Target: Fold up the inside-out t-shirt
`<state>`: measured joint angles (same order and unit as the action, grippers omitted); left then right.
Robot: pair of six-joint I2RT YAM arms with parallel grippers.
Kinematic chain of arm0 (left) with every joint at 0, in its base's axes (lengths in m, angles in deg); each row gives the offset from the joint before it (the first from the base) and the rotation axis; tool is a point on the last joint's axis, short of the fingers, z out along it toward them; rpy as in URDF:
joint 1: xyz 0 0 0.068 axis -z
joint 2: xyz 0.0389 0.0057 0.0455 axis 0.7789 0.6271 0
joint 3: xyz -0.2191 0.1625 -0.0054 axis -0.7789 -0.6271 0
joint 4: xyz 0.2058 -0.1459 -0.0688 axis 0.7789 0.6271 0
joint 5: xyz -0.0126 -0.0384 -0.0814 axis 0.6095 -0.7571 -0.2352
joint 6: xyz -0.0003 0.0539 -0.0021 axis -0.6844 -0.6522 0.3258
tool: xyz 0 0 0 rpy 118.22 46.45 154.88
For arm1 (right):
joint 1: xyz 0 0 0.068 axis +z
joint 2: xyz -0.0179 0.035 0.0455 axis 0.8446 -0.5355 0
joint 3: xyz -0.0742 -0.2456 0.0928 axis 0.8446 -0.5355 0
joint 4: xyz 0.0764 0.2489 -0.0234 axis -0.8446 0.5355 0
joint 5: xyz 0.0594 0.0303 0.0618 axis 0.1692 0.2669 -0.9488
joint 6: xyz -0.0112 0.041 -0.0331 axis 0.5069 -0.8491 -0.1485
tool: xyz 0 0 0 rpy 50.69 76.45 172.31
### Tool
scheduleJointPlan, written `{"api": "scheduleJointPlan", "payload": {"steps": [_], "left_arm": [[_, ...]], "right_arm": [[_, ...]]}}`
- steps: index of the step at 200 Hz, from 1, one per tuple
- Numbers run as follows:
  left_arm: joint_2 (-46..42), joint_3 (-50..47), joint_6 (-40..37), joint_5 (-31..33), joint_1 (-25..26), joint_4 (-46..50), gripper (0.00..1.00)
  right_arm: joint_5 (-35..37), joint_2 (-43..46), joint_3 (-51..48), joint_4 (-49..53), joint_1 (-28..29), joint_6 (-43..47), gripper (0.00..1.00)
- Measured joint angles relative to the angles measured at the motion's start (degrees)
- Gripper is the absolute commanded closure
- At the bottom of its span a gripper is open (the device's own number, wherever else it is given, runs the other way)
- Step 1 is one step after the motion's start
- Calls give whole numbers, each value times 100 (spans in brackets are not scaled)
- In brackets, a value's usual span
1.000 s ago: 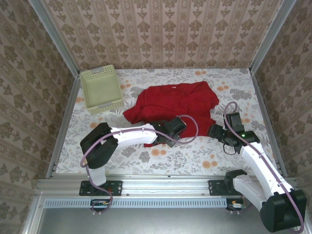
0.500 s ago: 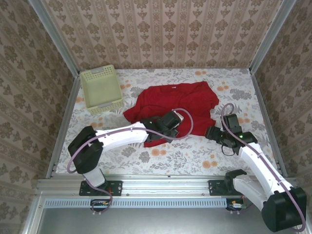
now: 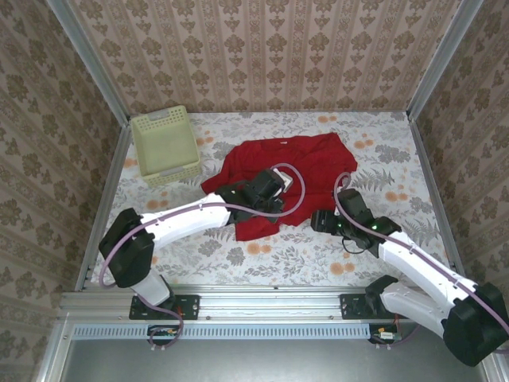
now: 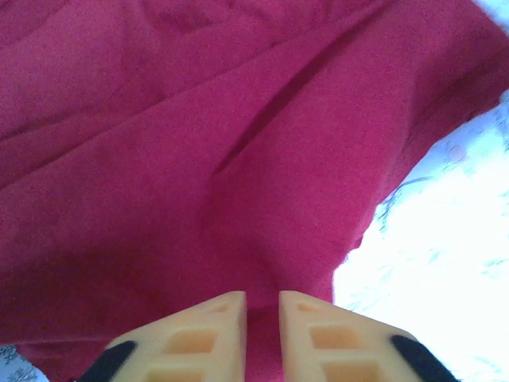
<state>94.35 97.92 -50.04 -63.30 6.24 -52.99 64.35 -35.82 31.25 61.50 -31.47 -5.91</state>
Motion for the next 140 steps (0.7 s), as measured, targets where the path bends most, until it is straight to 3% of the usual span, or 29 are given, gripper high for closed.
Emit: {"api": "scheduleJointPlan", "payload": {"steps": [38,59,93,140], "left_arm": [[328,-295,-168,516,164,315,34],[151,-752,-302,767,474,341,21],[74,-988,-378,931,935,385,28],[304,-988,-374,1248,894,354,36]], "right_arm": [[286,-11,2,61,0,-35,30],[348,33,2,90,0,-35,30],[382,42,2,103,0,-35,30],[389,42,2,107,0,-33,30]]}}
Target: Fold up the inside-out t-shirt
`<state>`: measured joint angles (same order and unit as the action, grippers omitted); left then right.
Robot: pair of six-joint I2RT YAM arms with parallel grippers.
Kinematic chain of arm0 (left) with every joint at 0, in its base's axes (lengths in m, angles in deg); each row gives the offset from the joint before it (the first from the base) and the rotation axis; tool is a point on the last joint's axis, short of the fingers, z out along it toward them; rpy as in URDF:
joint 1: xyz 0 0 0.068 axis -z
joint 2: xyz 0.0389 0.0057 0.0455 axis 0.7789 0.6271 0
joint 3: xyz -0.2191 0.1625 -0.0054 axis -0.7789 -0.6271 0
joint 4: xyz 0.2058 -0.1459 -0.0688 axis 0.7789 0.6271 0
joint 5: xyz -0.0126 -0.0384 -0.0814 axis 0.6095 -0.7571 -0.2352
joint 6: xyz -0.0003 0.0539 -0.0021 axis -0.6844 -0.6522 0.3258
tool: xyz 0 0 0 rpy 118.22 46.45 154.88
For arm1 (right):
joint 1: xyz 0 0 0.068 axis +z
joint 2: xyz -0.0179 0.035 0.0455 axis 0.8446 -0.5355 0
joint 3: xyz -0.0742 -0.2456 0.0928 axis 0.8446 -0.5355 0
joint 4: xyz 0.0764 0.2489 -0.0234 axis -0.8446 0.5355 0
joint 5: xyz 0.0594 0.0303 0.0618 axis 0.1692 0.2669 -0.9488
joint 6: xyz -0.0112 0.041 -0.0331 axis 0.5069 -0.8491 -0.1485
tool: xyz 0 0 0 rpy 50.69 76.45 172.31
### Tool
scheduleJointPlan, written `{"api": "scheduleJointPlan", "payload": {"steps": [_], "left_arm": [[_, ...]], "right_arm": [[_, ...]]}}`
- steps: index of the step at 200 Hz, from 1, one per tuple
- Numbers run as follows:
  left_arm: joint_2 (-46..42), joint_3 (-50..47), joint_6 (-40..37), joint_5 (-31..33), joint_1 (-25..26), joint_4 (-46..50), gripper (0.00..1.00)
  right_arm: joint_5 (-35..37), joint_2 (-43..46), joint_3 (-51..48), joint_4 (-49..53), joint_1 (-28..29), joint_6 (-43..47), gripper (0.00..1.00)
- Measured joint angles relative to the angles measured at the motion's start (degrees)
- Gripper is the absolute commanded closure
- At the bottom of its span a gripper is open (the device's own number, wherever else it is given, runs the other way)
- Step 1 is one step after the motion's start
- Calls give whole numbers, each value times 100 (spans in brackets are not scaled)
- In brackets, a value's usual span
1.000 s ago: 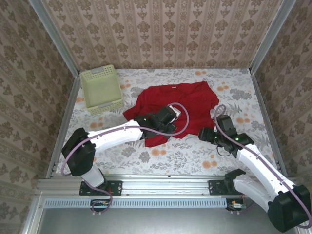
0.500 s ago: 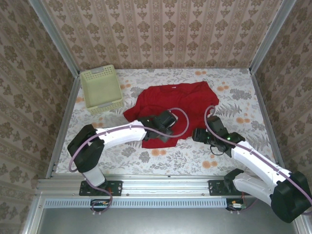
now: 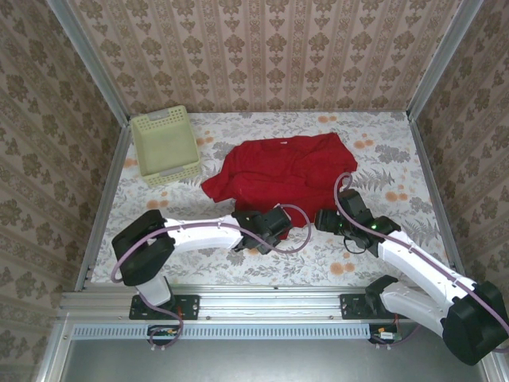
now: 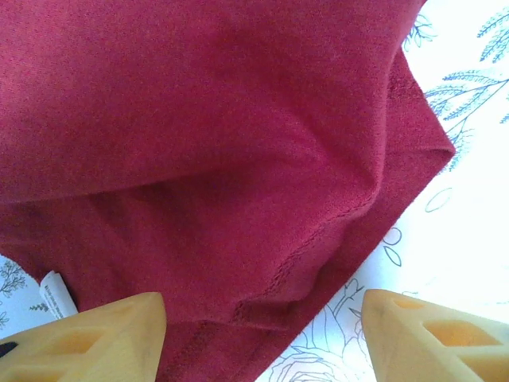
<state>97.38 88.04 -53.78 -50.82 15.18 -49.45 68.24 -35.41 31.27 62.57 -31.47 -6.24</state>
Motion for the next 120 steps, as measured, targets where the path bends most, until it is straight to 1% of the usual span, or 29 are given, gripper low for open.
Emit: {"api": "scheduleJointPlan", "payload": {"steps": [17,29,62,104,120], "left_arm": [[70,24,-2,-20,-35,-72,39],[151,81,-9,-50,-79,-98,43],[350,208,-81,-223,-184,-203,60],[361,225,-146,-433,-295,-273,85],[361,229,-170,-503,-345,-310,93]], "right_arm": [[2,0,0,11,0,0,30],[15,2,0,48,0,0,29],[70,13,0,87,0,2,30],[92,15,0,87,0,2,29],[103,15,0,87,0,2,30]]}}
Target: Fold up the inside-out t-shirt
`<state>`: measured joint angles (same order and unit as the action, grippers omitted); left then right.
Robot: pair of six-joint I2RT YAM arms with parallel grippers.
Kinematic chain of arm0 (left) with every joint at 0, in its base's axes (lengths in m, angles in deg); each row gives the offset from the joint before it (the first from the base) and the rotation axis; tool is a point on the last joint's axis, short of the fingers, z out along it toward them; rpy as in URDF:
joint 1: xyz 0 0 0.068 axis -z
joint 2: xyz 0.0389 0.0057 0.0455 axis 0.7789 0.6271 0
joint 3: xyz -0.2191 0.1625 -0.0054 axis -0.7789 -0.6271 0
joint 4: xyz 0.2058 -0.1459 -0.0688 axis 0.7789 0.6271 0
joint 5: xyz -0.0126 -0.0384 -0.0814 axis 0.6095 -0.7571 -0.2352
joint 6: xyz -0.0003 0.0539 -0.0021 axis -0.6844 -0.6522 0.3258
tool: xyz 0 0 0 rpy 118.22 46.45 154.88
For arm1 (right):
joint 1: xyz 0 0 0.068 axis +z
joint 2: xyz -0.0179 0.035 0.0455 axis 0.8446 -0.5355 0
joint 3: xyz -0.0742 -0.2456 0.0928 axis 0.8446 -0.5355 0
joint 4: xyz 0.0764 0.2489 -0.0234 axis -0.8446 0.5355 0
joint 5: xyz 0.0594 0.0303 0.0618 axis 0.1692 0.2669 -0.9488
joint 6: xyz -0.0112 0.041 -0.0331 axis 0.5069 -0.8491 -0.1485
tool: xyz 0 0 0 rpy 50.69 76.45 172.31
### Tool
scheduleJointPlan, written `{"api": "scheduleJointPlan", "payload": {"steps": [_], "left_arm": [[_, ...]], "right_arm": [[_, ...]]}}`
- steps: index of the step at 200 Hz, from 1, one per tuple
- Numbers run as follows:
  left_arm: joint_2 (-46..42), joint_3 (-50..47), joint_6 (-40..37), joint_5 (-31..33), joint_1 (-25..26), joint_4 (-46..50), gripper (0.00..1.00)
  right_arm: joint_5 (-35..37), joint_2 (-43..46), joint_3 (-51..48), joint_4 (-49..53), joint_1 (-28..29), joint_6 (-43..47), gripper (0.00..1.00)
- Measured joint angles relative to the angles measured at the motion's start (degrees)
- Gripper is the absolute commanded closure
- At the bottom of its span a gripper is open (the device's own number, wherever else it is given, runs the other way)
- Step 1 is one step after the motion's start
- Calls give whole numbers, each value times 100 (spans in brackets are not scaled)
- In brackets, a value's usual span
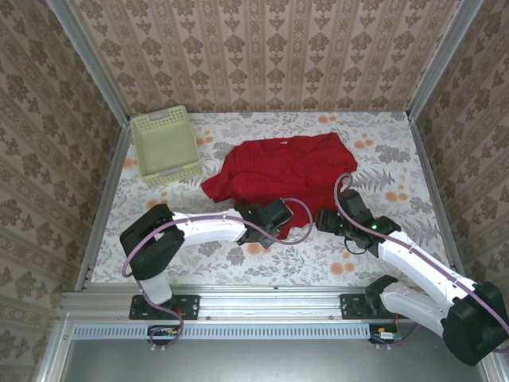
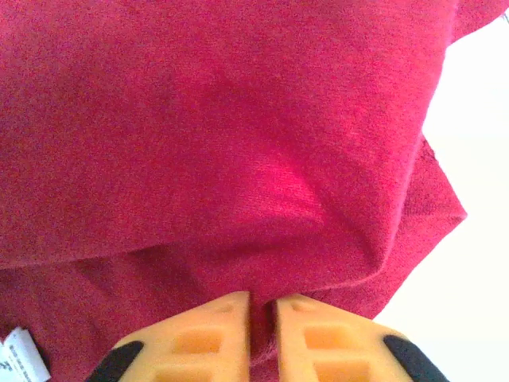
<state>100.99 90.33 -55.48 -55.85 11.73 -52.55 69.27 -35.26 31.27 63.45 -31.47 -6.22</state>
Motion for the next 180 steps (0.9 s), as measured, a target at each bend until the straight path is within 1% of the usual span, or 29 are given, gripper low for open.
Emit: {"api": "scheduleJointPlan", "payload": {"steps": [31,63,81,96,127,145,165,180], "left_arm": [[-22,11,26,-94,-74,-50,100],[-299,15,57,-151,-114,-7,100],[-807,59,160,-223,-188,-7,100],[-1252,96,280,-356,-323,-15,100],[-1882,212,535,-684,-656,-57,100],[-2004,295,658,-903,-817,-55,100],[-2057,374,774,-1132,-940,-50,100],[-2085,428,820,-1290,-1014,-44,100]], "right_arm": [[2,2,0,0,0,0,30],[-87,138,-7,-28,37,33,30],[-208,310,-63,-195,181,92,29],[-348,428,-129,-431,479,184,29],[-485,479,-393,-1311,1298,374,30],[-474,348,-597,-2037,1731,505,31],[-448,35,-826,-2887,2035,651,31],[-393,-350,-929,-3471,2107,778,32]]}}
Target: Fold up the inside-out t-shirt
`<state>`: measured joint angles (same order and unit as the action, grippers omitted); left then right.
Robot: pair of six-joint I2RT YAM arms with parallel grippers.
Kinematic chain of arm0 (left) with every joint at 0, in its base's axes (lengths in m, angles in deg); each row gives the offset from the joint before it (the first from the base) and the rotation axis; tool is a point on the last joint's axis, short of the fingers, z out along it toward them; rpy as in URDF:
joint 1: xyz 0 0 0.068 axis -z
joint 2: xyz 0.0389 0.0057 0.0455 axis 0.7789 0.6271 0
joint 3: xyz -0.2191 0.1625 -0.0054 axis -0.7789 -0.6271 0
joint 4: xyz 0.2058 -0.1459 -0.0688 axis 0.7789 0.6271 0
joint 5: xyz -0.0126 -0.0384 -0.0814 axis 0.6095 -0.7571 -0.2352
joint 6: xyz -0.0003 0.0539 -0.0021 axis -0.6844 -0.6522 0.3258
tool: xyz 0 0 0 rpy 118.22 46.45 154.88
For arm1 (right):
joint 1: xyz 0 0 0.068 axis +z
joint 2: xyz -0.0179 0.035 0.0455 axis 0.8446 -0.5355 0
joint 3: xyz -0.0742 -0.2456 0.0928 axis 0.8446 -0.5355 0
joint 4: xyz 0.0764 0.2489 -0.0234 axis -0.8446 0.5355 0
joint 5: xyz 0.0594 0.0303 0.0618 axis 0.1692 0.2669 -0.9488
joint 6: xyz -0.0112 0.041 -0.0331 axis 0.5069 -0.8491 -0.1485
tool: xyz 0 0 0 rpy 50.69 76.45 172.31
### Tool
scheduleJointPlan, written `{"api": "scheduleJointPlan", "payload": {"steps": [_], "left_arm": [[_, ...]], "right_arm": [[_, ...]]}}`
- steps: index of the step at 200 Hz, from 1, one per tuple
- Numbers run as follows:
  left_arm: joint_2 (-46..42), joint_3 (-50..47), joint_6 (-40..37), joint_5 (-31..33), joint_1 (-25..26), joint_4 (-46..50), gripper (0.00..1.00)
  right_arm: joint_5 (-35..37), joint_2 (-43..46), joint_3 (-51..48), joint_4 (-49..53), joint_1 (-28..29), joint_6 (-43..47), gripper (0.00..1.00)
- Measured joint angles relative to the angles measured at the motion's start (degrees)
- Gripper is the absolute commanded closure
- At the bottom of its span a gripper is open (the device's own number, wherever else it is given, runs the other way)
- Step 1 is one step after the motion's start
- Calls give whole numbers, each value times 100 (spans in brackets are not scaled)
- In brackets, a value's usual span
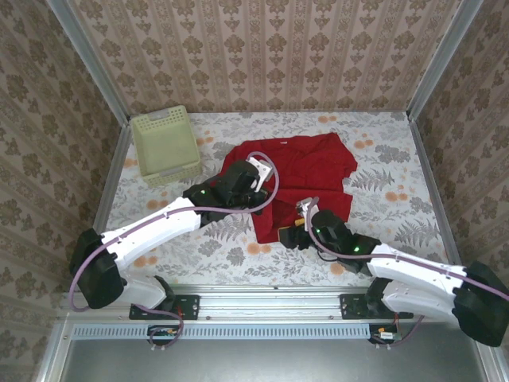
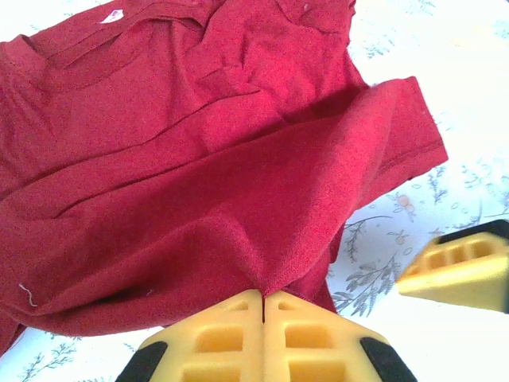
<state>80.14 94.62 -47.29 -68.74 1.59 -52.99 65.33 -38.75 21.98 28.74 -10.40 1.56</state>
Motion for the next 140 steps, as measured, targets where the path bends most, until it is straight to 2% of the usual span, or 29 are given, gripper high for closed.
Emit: {"api": "scheduleJointPlan", "payload": {"steps": [53,115,140], "left_arm": [[-149,363,107,-442,-164,39,100],[-208,820,125,-745,-186,186,100],[-304,857,125,-782,-190,323,100]], "right_arm": [[525,-1471,-13,-1453,7,584,37],[1064,-2667,496,-2179,-26,1143,37],[1150,-2933,739,-2273,-372,1228,37]]}}
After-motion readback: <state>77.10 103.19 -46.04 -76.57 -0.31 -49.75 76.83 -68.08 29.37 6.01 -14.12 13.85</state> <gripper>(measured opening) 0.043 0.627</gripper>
